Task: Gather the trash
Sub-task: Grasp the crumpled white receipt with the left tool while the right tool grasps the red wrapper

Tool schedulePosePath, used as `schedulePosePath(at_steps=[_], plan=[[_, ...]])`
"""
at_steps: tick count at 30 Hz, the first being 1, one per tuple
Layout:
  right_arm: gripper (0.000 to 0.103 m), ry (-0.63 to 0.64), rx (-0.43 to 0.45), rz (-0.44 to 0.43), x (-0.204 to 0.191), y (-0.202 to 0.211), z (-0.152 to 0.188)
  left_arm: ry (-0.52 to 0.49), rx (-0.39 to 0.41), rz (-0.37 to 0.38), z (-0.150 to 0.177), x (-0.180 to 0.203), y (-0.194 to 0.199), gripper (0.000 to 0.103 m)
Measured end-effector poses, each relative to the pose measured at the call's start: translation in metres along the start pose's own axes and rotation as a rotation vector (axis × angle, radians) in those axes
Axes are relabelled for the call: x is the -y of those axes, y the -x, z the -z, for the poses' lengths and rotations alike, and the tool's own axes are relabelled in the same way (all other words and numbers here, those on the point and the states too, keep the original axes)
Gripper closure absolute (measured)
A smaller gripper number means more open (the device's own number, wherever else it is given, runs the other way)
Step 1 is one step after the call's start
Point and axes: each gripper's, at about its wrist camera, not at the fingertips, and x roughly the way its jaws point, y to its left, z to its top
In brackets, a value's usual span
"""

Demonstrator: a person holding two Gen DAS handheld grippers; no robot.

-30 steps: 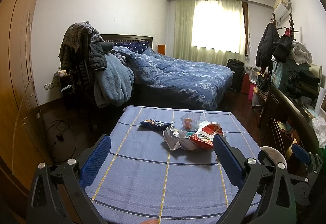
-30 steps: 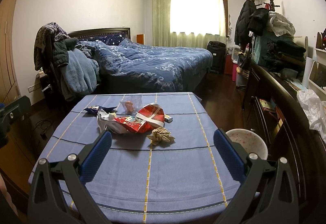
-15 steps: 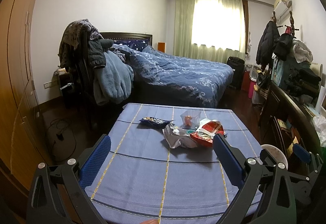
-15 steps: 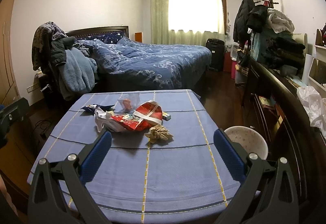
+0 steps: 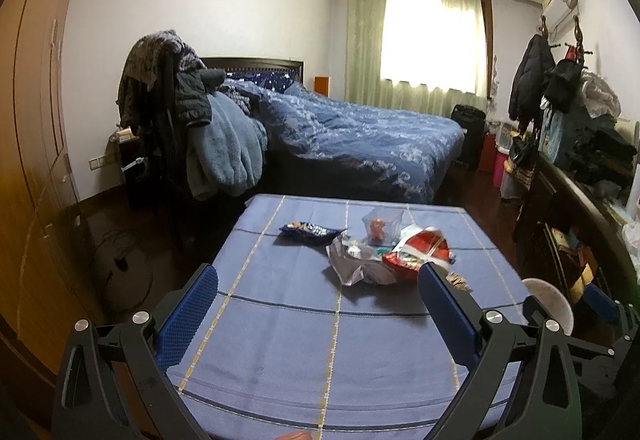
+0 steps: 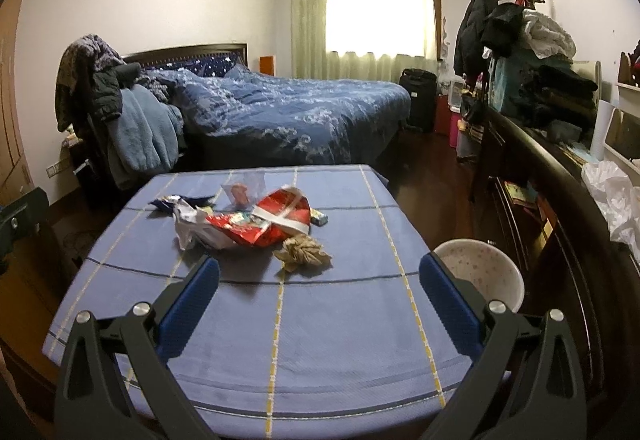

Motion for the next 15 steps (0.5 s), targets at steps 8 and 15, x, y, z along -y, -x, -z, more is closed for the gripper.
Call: schedulePosePath(at_steps=[8,15], plan=[[0.003,0.007,-0.115,0.01,0.005,-0.059,0.009,0.004,-0.173,0.008,-0.002,-0.001,-0.076,0.004],[0.003,0.021,-0.158,-0.007,0.0,-0.098,0.006,0.012,-0.303,0.07,-0.016,0.019,-0.163,0.004]])
